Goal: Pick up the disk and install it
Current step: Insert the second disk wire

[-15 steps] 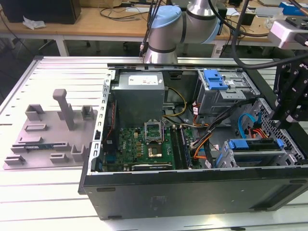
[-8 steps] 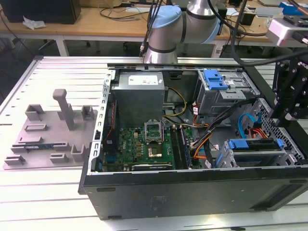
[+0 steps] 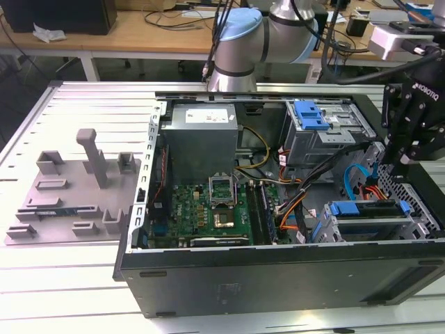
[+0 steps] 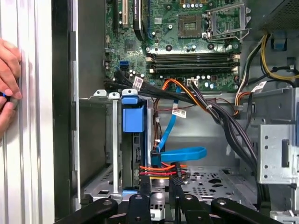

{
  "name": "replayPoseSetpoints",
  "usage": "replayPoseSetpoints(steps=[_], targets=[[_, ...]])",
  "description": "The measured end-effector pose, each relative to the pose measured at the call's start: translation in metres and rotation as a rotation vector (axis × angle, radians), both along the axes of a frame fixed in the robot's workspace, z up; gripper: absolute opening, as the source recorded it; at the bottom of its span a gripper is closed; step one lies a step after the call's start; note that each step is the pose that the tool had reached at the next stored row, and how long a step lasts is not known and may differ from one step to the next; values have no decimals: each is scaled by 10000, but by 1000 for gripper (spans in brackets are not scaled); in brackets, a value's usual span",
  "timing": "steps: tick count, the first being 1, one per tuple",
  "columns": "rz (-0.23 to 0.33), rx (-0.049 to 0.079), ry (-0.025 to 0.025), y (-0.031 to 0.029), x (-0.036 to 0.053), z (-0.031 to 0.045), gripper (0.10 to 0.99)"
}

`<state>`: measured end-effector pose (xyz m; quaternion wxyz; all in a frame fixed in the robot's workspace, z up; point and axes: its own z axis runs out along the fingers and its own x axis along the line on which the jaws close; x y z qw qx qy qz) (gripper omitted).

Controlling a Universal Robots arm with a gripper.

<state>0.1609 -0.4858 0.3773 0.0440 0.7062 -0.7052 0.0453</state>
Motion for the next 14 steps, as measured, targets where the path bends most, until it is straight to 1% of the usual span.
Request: replayPoseSetpoints(steps=[2, 4, 9, 14], targets=[[90, 0, 1, 0, -67, -14, 302], [95, -1, -1, -4, -96, -19, 302], [96, 1, -4, -26, -101, -38, 302], [94, -1, -4, -28, -124, -75, 302]])
